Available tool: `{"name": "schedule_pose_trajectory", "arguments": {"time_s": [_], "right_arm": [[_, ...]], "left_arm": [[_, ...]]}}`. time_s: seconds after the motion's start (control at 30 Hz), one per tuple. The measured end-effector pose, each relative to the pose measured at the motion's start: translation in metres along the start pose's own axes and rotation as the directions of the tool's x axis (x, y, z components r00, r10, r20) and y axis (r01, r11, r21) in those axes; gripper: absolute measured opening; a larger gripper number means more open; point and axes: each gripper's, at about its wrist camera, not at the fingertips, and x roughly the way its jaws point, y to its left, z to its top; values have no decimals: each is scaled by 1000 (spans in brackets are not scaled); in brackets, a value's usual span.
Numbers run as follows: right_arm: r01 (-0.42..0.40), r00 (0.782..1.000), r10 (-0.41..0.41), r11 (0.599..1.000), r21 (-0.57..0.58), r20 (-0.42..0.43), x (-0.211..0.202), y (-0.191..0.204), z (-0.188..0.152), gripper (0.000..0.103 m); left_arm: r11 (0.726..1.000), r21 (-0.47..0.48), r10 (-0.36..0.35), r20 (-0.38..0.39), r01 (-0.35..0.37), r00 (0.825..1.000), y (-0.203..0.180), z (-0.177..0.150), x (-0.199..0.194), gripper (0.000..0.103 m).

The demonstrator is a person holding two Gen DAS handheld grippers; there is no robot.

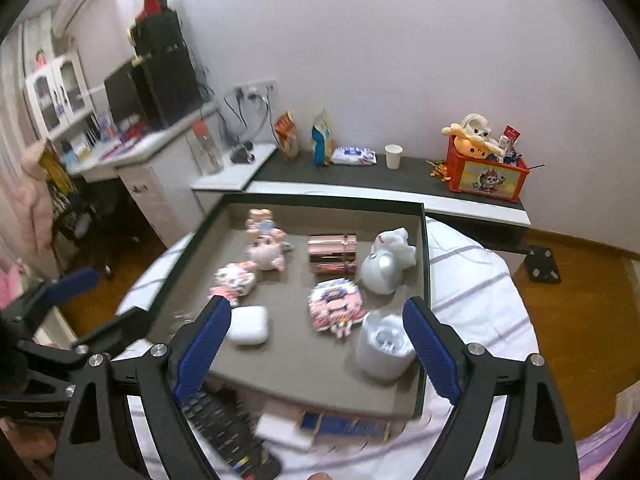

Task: Organize rigid objects
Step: 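Withdraw both grippers from the box back over the table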

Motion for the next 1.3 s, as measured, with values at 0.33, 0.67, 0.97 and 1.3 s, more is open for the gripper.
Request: {"name": "schedule_pose_trajectory", "arguments": {"time_s": [0.33, 0.67, 0.97, 1.3], "right_arm": [[-72, 996, 68, 996, 58, 63, -47, 7, -42, 89], [-48, 998, 42, 992, 116, 56, -82, 13, -100, 89], [11, 1000, -11, 996, 88, 0, -99, 15, -141, 89], [20, 999, -15, 991, 136, -37, -93, 3, -152, 89]], "left_arm": [[1000, -29, -3, 21, 3, 1000, 6, -48, -51, 103], [999, -29, 16, 14, -15, 1000, 6, -94, -82, 103], [998, -55, 0, -30, -2, 1000, 6, -130, -87, 103], [998, -63, -3, -45, 1, 999, 6, -137, -85, 103]]}}
